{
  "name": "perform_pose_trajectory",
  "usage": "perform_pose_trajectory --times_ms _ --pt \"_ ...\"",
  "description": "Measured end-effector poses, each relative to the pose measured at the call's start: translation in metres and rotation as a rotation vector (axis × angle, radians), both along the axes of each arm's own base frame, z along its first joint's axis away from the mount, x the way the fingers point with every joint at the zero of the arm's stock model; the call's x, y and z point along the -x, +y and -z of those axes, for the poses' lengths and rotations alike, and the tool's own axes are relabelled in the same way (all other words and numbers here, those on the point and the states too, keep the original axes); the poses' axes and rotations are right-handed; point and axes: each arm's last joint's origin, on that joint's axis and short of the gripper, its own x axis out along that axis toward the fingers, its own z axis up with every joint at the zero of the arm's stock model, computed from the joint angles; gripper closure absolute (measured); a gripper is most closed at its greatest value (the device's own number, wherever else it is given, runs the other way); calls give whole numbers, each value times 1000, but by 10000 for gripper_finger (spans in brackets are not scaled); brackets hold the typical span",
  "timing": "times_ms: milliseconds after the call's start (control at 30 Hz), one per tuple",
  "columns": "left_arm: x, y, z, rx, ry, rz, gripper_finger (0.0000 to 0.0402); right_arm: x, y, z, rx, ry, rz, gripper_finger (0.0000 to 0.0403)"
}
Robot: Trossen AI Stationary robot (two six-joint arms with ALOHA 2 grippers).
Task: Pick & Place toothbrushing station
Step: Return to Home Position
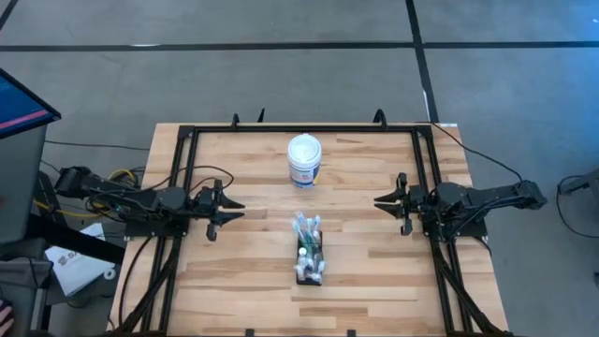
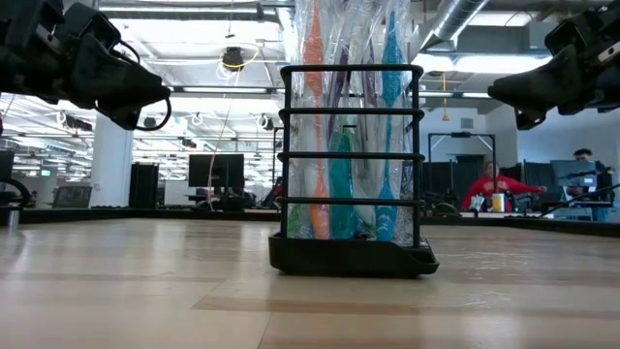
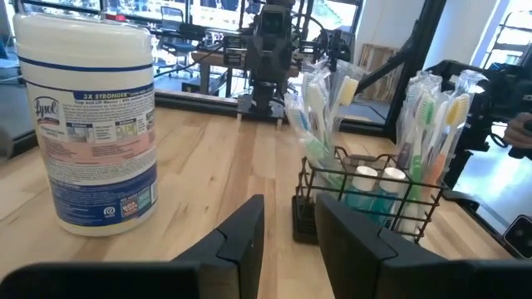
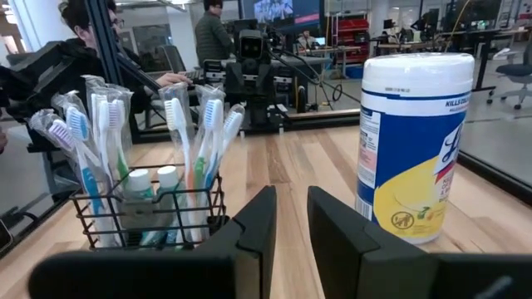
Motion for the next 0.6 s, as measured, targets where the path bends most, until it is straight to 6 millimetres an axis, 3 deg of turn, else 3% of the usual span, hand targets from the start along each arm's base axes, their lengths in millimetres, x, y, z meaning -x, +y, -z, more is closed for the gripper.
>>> perform_pose_trajectory --times_ms 600 --pt "0 0 -1 16 -8 -5 298 0 0 0 -6 0 1 340"
